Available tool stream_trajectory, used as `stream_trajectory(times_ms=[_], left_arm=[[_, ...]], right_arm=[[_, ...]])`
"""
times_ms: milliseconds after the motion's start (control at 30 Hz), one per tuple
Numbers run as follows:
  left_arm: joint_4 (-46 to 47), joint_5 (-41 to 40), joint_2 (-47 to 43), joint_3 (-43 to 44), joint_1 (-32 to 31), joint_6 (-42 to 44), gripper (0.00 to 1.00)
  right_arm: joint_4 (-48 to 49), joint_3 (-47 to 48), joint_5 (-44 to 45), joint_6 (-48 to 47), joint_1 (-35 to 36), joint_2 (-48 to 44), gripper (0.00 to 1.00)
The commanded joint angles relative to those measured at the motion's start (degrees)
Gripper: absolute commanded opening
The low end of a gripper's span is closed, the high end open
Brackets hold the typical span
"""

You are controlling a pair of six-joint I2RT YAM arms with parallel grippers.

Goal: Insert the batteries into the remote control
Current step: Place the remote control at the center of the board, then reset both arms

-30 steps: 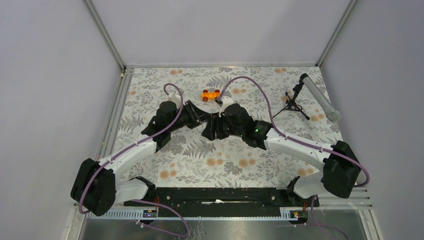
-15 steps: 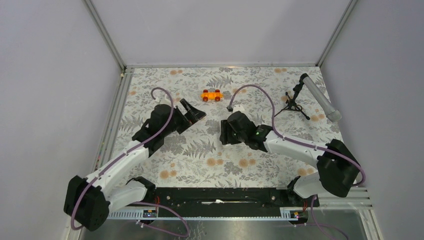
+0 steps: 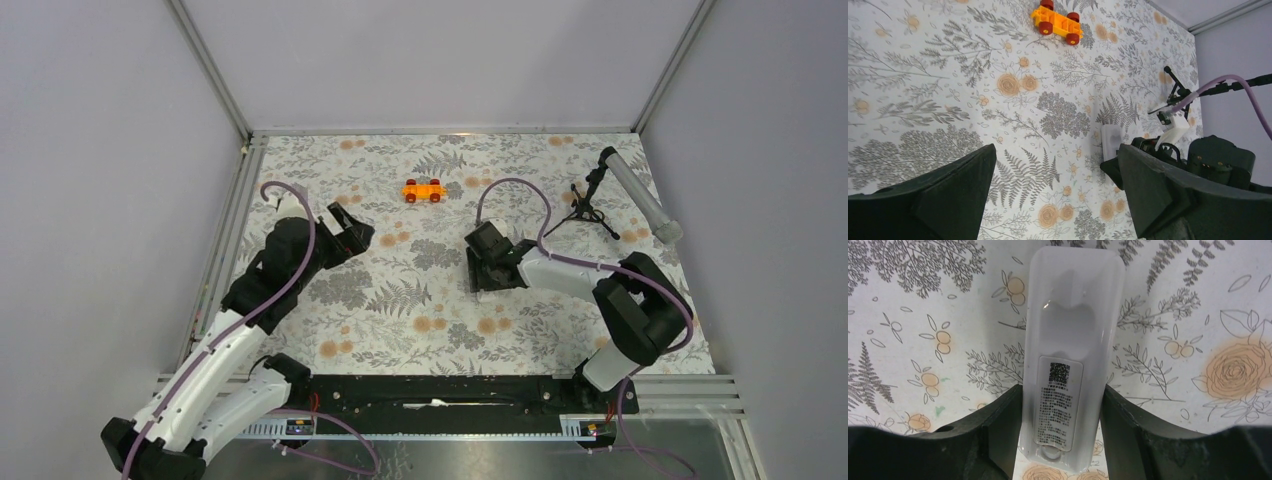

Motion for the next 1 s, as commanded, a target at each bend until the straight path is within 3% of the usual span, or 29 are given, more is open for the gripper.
stream_trajectory(times_ms=[0, 133, 300, 500, 600, 700, 967], left_arm=[[-5.62, -1.89, -1.23, 6.51, 0.19, 7.37, 0.99], [-9.56, -0.98, -1.70, 9.41, 0.22, 11.06, 0.99], [-13.40, 0.02, -2.76, 12.24, 0.24, 13.50, 0.99], [-17.80, -0.28, -5.52, 15.33, 0.24, 14.80, 0.99], [-20.35, -1.06, -7.62, 17.40, 0.19, 15.78, 0.99], [-22.21, -1.92, -10.74, 19.40, 0.24, 17.51, 0.99], [-22.46, -9.29, -19.29, 22.24, 0.19, 19.97, 0.99]], right_arm=[[-2.18, 3.45, 0.22, -2.15, -0.19, 2.55, 0.60], [-3.81, 4.69, 0.80, -2.62, -0.18, 3.35, 0.65], [-5.12, 4.96, 2.89, -3.34, -0.21, 0.00, 0.83], [-7.46, 5.85, 4.38, -4.93, -0.22, -8.32, 0.86], [-8.08, 5.24, 6.82, -6.08, -0.19, -17.35, 0.89], [-7.67, 3.59, 12.89, -7.47, -0.22, -29.86, 0.99], [-6.76, 8.22, 24.29, -14.01, -0.25, -58.91, 1.00]])
